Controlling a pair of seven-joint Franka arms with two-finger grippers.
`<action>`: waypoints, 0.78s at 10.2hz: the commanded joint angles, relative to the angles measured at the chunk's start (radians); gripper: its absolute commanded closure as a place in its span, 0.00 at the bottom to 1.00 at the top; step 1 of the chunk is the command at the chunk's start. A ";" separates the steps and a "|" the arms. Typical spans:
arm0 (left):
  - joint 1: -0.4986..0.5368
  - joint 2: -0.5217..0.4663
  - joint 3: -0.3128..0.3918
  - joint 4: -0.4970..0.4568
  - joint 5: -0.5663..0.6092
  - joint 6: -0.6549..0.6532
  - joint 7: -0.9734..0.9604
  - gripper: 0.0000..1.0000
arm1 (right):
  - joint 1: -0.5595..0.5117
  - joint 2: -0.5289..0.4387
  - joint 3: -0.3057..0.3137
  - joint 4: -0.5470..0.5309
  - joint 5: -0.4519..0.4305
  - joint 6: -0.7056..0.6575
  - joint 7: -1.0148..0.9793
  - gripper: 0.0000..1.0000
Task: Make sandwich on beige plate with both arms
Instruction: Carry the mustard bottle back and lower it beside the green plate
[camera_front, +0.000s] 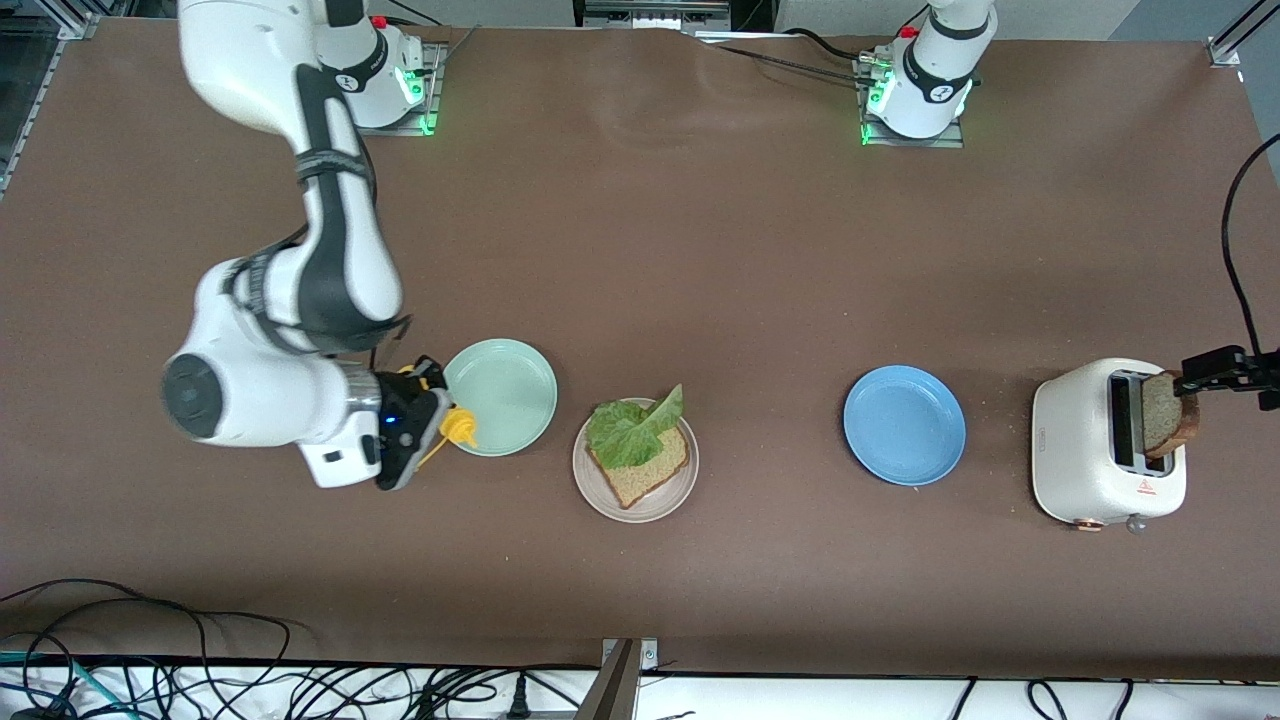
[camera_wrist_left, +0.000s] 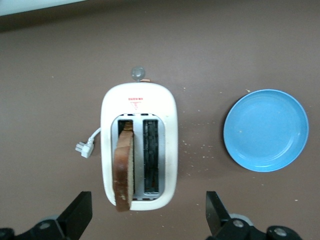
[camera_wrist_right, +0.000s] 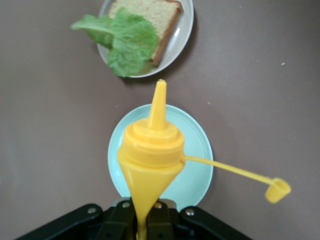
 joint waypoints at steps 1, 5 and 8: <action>0.022 0.047 0.008 0.013 0.018 0.019 0.108 0.00 | -0.056 -0.012 0.020 -0.034 0.147 -0.090 -0.123 1.00; 0.020 0.125 0.008 0.002 0.168 0.019 0.169 0.00 | -0.196 0.005 0.021 -0.115 0.375 -0.314 -0.402 1.00; 0.020 0.164 0.008 -0.004 0.156 0.007 0.152 0.00 | -0.247 0.011 0.024 -0.183 0.424 -0.423 -0.642 1.00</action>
